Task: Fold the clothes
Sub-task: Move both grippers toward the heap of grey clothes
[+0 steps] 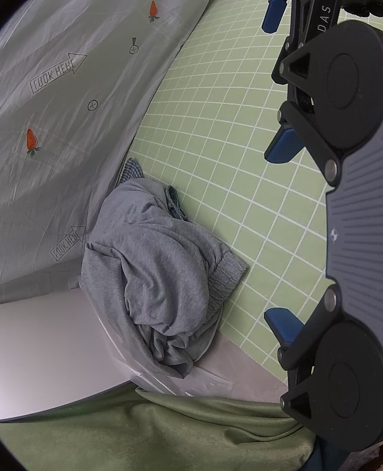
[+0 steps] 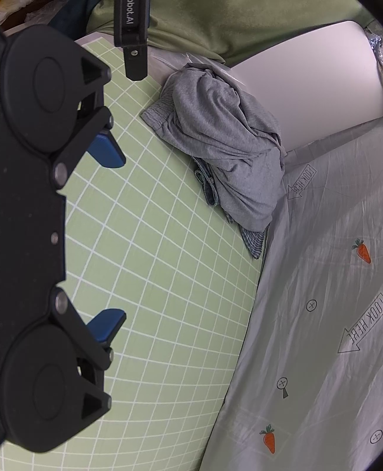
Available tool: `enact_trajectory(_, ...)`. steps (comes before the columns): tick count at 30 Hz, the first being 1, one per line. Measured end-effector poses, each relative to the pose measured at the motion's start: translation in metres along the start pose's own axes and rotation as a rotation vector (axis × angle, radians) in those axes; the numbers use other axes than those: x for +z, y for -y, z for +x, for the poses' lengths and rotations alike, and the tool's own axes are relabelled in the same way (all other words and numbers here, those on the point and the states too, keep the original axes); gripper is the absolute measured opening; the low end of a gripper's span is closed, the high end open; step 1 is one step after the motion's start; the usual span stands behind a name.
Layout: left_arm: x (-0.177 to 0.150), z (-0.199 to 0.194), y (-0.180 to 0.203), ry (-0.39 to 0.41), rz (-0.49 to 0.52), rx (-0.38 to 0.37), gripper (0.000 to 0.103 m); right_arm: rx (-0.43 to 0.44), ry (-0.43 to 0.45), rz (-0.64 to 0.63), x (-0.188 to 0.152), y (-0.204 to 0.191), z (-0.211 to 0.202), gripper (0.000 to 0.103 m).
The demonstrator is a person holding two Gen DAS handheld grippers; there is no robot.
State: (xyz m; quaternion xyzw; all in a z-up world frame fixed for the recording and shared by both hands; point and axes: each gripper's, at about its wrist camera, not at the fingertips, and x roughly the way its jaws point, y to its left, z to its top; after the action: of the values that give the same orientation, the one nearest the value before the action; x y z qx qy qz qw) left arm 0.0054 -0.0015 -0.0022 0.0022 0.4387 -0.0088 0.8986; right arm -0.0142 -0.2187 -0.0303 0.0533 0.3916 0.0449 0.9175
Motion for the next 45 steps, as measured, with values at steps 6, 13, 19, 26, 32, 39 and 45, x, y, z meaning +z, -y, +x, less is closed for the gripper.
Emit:
enact_trajectory(6, 0.001, 0.001, 0.001, -0.003, 0.0, -0.005, 0.103, -0.006, -0.002, 0.001, 0.0, 0.0, 0.0, 0.103)
enact_trajectory(13, -0.001, 0.002, 0.002, -0.002, 0.001, -0.003, 0.103, -0.008, -0.003, 0.001, 0.0, -0.002, 0.001, 0.103)
enact_trajectory(19, 0.0, 0.002, 0.002, -0.008, 0.002, -0.005, 0.103, -0.01, -0.005, 0.002, 0.0, -0.002, 0.001, 0.103)
enact_trajectory(26, 0.0, 0.002, 0.002, -0.011, 0.001, -0.005, 0.103, -0.012, -0.006, 0.003, 0.001, -0.003, 0.001, 0.103)
enact_trajectory(32, 0.0, 0.004, 0.001, -0.018, 0.001, -0.007, 0.103, -0.014, -0.009, 0.005, 0.001, -0.003, 0.002, 0.103)
enact_trajectory(39, 0.001, 0.009, -0.001, -0.028, -0.01, -0.006, 0.103, -0.011, -0.014, -0.004, 0.002, -0.005, 0.006, 0.103)
enact_trajectory(45, 0.006, 0.013, -0.004, -0.031, -0.026, 0.002, 0.103, 0.001, -0.022, -0.041, 0.005, -0.012, 0.015, 0.103)
